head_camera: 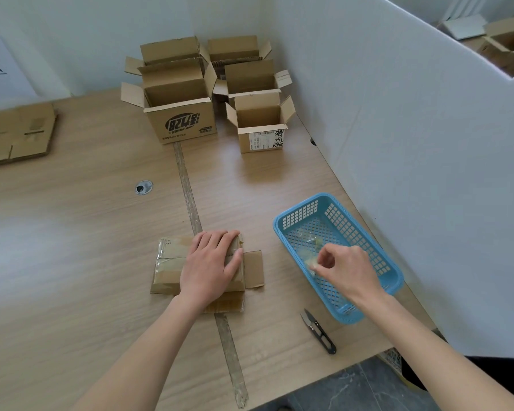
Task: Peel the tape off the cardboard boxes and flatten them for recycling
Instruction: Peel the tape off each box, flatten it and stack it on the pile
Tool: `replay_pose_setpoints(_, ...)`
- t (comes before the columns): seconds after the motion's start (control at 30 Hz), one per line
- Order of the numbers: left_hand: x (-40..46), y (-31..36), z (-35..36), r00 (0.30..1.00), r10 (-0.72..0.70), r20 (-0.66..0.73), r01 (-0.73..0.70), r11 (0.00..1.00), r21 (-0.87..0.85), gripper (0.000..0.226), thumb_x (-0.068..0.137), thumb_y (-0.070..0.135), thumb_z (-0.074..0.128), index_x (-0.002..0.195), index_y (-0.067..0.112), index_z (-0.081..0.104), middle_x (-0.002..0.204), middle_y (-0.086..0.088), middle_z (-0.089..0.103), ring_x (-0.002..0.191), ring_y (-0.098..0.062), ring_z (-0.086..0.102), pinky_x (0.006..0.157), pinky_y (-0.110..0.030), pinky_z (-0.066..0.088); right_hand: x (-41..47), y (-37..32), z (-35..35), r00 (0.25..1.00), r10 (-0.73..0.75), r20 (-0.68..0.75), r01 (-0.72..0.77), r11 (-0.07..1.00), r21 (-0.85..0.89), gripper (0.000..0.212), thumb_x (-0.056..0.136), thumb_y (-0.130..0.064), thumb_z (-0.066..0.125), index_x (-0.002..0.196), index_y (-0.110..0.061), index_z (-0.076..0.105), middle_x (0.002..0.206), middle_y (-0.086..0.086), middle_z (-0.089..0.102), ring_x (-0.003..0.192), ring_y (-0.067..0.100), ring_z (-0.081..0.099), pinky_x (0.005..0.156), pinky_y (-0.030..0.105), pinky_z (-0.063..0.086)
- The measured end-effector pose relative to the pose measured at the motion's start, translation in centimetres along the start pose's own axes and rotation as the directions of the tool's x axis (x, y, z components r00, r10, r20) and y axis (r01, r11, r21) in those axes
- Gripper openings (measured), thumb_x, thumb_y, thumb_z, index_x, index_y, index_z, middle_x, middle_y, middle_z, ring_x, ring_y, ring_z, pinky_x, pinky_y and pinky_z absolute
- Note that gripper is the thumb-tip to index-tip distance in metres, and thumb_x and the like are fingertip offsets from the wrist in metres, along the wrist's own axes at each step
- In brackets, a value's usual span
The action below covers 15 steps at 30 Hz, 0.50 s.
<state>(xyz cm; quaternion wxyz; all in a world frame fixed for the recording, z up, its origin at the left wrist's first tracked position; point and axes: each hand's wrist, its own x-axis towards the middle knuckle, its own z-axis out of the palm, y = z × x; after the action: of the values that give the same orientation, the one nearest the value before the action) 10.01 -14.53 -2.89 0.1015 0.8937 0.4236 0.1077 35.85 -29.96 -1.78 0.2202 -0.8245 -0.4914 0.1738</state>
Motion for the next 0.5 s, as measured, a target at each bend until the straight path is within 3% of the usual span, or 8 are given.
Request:
replay_pose_setpoints(0.17, 0.0, 0.1, -0.1, 1.0, 0.005, -0.009, -0.005, 1.0, -0.006, 0.052, 0.1, 0.054, 0.033, 0.139, 0.028, 0.054, 0.128, 0.01, 0.058, 0.123, -0.015, 0.049, 0.117, -0.036, 0.028, 0.8, 0.4, -0.9, 0.999, 0.029, 0.028, -0.021, 0.97, -0.243, 0.048, 0.075, -0.068, 0.074, 0.06, -0.025, 0.058, 0.056, -0.009, 0.06, 0.059, 0.011, 0.063, 0.069, 0.033, 0.058)
replay_pose_setpoints(0.27, 0.0, 0.2, -0.2, 1.0, 0.011, -0.013, -0.011, 1.0, -0.008, 0.052, 0.1, 0.053, 0.033, 0.139, 0.027, 0.055, 0.128, 0.01, 0.059, 0.123, -0.016, 0.049, 0.117, -0.036, 0.028, 1.3, 0.8, -1.3, 0.996, 0.074, 0.043, -0.06, 0.961, -0.269, 0.049, 0.07, -0.059, 0.084, 0.06, -0.023, 0.052, 0.058, -0.009, 0.058, 0.061, 0.012, 0.059, 0.058, 0.028, 0.049)
replay_pose_setpoints(0.33, 0.0, 0.2, -0.2, 1.0, 0.01, -0.018, -0.01, 1.0, -0.006, 0.052, 0.1, 0.053, 0.034, 0.139, 0.027, 0.055, 0.128, 0.01, 0.059, 0.123, -0.015, 0.048, 0.117, -0.036, 0.028, 1.6, 1.0, -1.8, 0.985, 0.103, 0.14, -0.068, 0.969, -0.24, 0.029, 0.069, -0.04, 0.091, 0.077, -0.028, 0.066, 0.078, -0.011, 0.069, 0.077, 0.013, 0.065, 0.065, 0.027, 0.05)
replay_pose_setpoints(0.4, 0.0, 0.2, -0.2, 1.0, 0.007, -0.026, -0.007, 1.0, -0.008, 0.051, 0.1, 0.053, 0.034, 0.138, 0.027, 0.056, 0.127, 0.01, 0.059, 0.121, -0.014, 0.047, 0.116, -0.036, 0.03, 1.7, 0.9, -2.1, 0.958, 0.099, 0.27, -0.041, 0.976, -0.213, 0.045, 0.07, -0.031, 0.092, 0.111, -0.027, 0.073, 0.107, -0.008, 0.073, 0.098, 0.012, 0.068, 0.086, 0.028, 0.053)
replay_pose_setpoints(0.5, 0.0, 0.2, -0.2, 1.0, 0.005, -0.019, -0.005, 1.0, -0.01, 0.052, 0.1, 0.053, 0.034, 0.139, 0.027, 0.055, 0.127, 0.01, 0.059, 0.121, -0.015, 0.047, 0.116, -0.036, 0.029, 1.7, 0.5, -2.5, 0.947, 0.055, 0.315, -0.004, 0.987, -0.162, 0.055, 0.066, -0.044, 0.091, 0.117, -0.029, 0.074, 0.109, -0.011, 0.074, 0.091, 0.001, 0.064, 0.083, 0.02, 0.047)
